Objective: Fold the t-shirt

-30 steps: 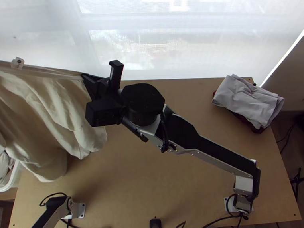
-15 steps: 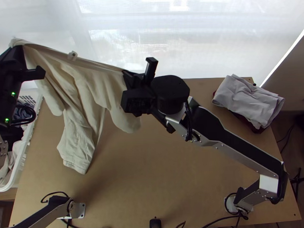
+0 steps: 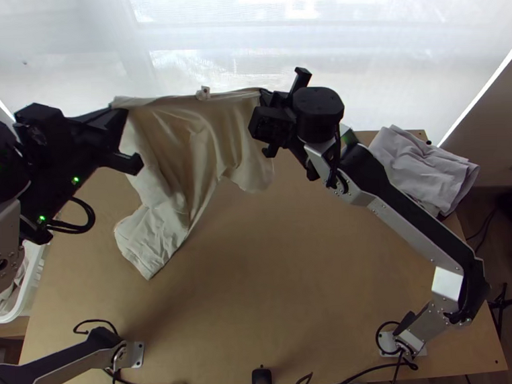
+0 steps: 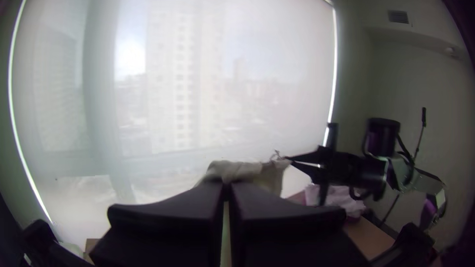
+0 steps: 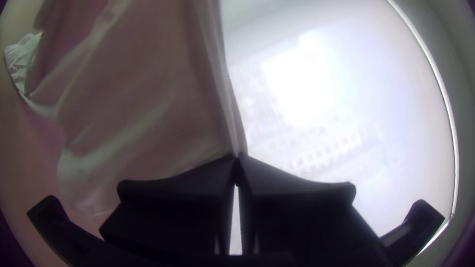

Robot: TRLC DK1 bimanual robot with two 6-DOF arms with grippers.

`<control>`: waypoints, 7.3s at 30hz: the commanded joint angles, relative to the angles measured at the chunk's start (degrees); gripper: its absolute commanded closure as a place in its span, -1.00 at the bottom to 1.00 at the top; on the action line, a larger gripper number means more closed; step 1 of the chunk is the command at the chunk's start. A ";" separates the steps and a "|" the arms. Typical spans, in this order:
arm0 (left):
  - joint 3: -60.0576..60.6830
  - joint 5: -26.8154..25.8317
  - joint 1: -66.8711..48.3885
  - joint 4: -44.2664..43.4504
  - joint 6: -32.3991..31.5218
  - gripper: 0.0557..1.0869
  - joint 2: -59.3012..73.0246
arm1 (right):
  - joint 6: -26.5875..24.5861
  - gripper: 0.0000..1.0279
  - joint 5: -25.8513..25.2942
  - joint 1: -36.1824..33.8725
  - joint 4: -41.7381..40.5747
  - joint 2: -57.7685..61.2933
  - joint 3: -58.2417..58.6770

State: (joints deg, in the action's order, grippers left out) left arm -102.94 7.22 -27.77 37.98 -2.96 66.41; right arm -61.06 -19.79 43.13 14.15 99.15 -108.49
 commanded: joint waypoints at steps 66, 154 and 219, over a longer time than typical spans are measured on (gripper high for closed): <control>24.54 -19.88 10.28 34.01 2.26 -0.49 -0.41 | 29.33 -0.90 13.99 2.57 27.86 -28.58 44.33; 53.01 -5.73 19.16 1.84 -1.35 0.93 6.10 | 33.90 -0.75 22.34 15.22 24.96 -19.09 52.15; 20.23 -7.58 26.63 21.61 0.50 0.93 -5.42 | 26.87 0.95 15.66 -13.60 33.40 -25.94 15.59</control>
State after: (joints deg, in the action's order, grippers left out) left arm -74.59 -0.23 -3.31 57.67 -3.42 62.70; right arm -34.35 -2.13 33.47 45.17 75.48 -84.42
